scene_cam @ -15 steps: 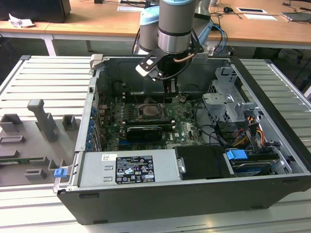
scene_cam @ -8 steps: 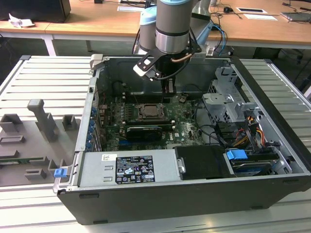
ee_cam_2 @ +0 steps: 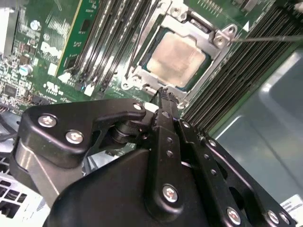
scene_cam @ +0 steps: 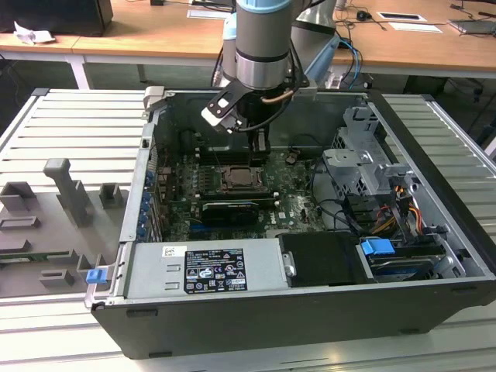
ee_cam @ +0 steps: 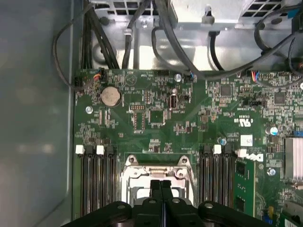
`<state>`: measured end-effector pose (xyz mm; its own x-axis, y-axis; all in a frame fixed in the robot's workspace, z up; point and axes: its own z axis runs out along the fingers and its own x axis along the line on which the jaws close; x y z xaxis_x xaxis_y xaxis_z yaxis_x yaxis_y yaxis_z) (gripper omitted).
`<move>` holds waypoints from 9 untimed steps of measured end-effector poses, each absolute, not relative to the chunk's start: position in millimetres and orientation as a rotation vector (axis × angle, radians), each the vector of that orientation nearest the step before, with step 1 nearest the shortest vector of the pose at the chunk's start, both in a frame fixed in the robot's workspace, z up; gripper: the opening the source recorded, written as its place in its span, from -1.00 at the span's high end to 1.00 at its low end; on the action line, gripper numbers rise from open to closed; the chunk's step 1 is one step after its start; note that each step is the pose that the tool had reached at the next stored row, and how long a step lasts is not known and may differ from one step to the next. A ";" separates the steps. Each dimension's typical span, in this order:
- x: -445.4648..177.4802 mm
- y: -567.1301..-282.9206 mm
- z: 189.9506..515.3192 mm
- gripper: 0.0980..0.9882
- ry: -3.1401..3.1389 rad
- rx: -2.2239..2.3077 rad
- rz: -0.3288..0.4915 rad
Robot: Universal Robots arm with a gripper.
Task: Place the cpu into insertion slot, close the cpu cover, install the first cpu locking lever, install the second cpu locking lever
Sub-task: 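Close the cpu cover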
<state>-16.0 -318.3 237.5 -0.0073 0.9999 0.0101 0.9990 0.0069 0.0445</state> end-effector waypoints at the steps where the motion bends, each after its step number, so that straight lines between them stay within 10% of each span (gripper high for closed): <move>1: -19.1 -318.3 237.5 0.98 2.212 2.196 0.060; 9: -34.8 -318.3 237.2 0.98 2.212 2.196 0.061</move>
